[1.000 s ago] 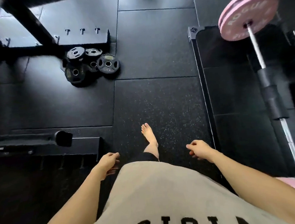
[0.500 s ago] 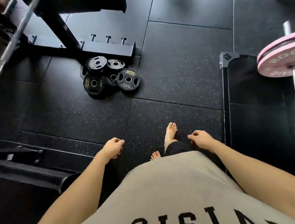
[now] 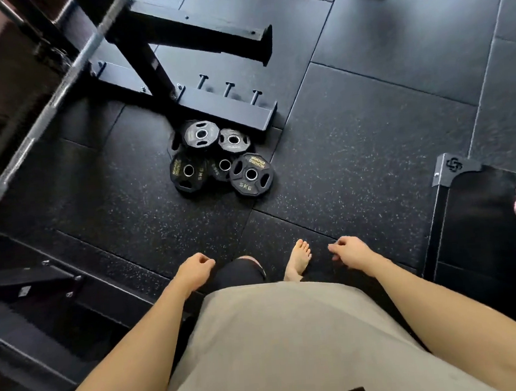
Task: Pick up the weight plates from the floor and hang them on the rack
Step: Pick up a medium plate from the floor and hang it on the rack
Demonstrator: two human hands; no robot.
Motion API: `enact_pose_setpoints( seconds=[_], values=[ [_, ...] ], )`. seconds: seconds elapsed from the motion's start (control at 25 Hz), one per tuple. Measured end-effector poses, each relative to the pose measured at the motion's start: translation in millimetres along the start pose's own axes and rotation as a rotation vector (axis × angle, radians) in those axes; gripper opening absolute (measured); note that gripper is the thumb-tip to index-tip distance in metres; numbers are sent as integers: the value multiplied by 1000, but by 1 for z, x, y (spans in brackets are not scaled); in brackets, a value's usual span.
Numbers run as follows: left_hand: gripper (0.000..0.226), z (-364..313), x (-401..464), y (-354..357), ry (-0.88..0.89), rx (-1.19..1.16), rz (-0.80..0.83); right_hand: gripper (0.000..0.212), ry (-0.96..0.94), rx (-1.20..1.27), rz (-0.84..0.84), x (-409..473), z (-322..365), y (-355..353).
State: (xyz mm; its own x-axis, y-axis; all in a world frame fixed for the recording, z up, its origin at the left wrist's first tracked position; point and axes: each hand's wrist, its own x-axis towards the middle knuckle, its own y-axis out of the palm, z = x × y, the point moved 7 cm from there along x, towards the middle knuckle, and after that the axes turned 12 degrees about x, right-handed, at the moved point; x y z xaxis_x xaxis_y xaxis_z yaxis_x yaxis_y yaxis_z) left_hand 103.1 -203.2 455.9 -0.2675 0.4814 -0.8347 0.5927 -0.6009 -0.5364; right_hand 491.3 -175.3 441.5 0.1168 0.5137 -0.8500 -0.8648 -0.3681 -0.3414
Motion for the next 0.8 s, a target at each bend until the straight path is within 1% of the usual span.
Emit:
enact_pose_setpoints(
  seconds=[0.16,0.32,0.44,0.52,0.64,0.72,0.8],
  values=[
    [23,-34,38,-46,-15,30,-6,17,1,-45,29,40,72,-17],
    [28,-63,97,-97,0,96,30,20,51,27,30,80,132,-13],
    [30,-83,148,-125,16,204,76,18,110,116,-24,114,171,-4],
    [28,-95,179,-128,35,224,123,17,156,142,-40,139,185,4],
    [27,-109,249,-124,31,278,172,17,250,149,-27,203,196,27],
    [28,-117,307,-112,42,335,194,18,297,161,-13,258,190,48],
    [30,-126,371,-99,53,374,181,20,330,176,-8,321,179,67]
  ],
)
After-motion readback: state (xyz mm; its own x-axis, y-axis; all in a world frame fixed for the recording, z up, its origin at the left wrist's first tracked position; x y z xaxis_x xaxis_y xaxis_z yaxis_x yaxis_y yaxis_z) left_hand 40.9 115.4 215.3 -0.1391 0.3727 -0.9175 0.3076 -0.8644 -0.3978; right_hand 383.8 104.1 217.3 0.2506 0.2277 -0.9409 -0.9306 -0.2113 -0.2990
